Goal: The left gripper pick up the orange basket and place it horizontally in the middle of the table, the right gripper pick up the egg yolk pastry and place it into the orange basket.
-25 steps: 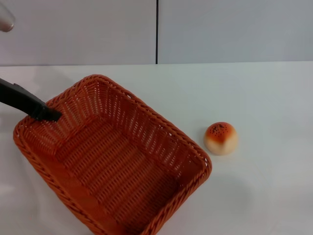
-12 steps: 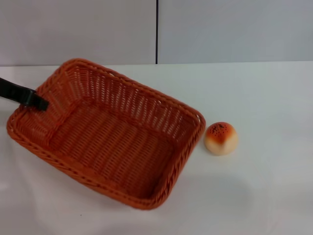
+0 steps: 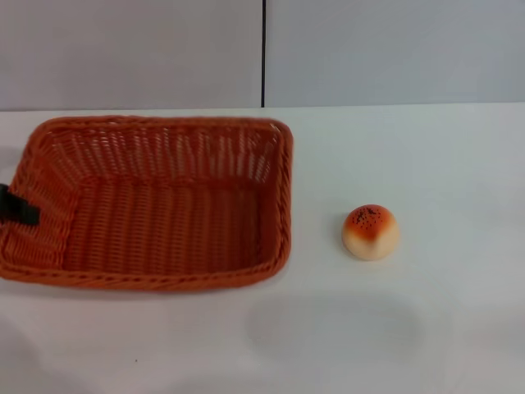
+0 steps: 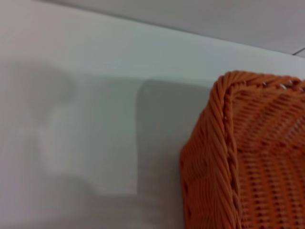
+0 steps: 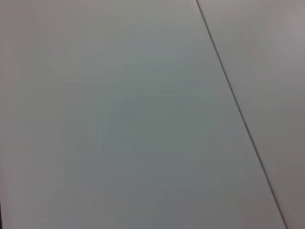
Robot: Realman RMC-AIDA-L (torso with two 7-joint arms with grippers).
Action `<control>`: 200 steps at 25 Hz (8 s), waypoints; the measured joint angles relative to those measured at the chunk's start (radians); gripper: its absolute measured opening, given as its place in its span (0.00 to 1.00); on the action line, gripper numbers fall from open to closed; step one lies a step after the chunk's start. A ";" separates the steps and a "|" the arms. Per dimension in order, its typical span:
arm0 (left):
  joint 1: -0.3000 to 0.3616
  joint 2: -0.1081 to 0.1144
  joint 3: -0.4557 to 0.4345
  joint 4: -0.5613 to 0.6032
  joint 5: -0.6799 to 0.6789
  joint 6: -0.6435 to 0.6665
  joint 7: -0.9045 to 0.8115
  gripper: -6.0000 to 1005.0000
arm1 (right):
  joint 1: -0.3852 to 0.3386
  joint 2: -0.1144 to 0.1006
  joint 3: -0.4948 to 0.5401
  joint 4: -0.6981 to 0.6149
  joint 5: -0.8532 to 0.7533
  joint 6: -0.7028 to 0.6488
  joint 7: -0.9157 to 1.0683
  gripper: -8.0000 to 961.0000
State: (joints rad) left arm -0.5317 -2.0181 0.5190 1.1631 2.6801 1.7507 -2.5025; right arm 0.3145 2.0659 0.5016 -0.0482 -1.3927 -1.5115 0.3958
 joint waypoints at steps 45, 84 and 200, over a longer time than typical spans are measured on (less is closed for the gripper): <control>0.003 0.007 -0.073 0.150 -0.182 0.116 -0.011 0.70 | 0.039 -0.012 -0.003 -0.010 0.000 0.045 0.001 0.67; 0.037 -0.041 -0.084 -0.551 -1.225 -0.147 1.178 0.67 | 0.412 -0.213 -1.076 -0.701 -0.961 -0.163 1.608 0.67; 0.029 -0.042 -0.083 -0.662 -1.332 -0.187 1.394 0.67 | -0.111 0.011 -1.274 -0.855 0.138 -0.024 0.802 0.70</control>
State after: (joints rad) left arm -0.5023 -2.0598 0.4361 0.5009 1.3483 1.5640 -1.1089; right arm 0.2033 2.0773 -0.7727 -0.9036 -1.2550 -1.5352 1.1976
